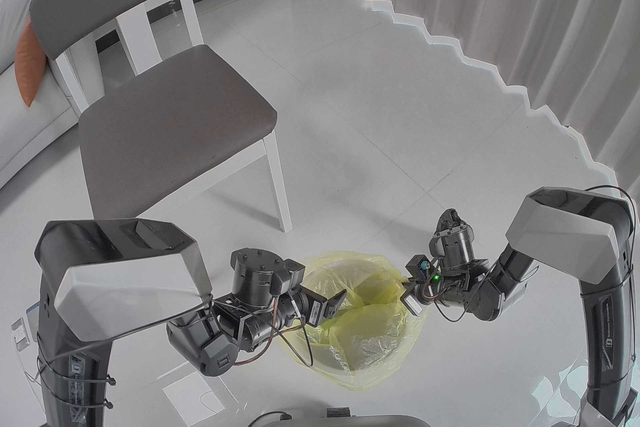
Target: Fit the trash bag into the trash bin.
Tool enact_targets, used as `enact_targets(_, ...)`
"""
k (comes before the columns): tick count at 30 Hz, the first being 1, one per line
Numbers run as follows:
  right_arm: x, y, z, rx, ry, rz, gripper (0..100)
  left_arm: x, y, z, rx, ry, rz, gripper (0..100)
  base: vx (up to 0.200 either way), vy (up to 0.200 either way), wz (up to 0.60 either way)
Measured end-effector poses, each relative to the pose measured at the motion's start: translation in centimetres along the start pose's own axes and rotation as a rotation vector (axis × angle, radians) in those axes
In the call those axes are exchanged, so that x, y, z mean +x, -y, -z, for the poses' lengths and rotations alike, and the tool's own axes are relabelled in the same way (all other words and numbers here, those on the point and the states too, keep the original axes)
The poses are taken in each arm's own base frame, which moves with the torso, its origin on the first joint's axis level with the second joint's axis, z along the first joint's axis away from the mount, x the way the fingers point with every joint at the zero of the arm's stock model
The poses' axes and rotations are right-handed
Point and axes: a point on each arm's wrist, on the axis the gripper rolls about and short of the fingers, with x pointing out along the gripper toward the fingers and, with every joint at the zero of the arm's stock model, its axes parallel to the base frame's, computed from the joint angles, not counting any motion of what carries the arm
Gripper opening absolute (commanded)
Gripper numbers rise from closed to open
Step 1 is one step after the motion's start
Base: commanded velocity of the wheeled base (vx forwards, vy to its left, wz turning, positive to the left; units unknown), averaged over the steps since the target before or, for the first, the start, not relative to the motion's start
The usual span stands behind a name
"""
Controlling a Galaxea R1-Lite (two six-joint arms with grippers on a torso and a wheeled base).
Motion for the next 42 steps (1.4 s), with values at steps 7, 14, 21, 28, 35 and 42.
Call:
enact_targets(7, 0.1, -0.1, 0.1, -0.003, -0.005, -0.004, 0, 1.4, -0.1, -0.9, 0.011, -0.022, -0.025, 100, 0.0, 0.0, 0.0)
enact_targets(14, 0.0, -0.5, 0.1, -0.008, -0.006, -0.009, 100, 2.1, -0.3, -1.2, 0.025, -0.012, -0.03, 100, 0.0, 0.0, 0.0)
enact_targets(21, -0.8, -0.6, 0.0, -0.008, -0.007, -0.006, 100, 2.5, -0.5, -1.5, 0.043, -0.03, -0.035, 100, 0.0, 0.0, 0.0)
enact_targets(28, -1.6, -0.5, 0.1, -0.009, -0.002, 0.001, 100, 3.1, -1.1, -1.6, 0.051, -0.032, -0.048, 100, 0.0, 0.0, 0.0)
enact_targets(35, -1.9, -0.1, 0.5, -0.001, -0.013, 0.007, 100, 3.4, -1.5, -1.4, 0.049, -0.036, -0.058, 100, 0.0, 0.0, 0.0)
enact_targets(42, -2.0, 0.8, 2.0, 0.02, -0.043, 0.025, 100, 3.1, -1.7, -1.4, 0.046, -0.034, -0.062, 100, 0.0, 0.0, 0.0)
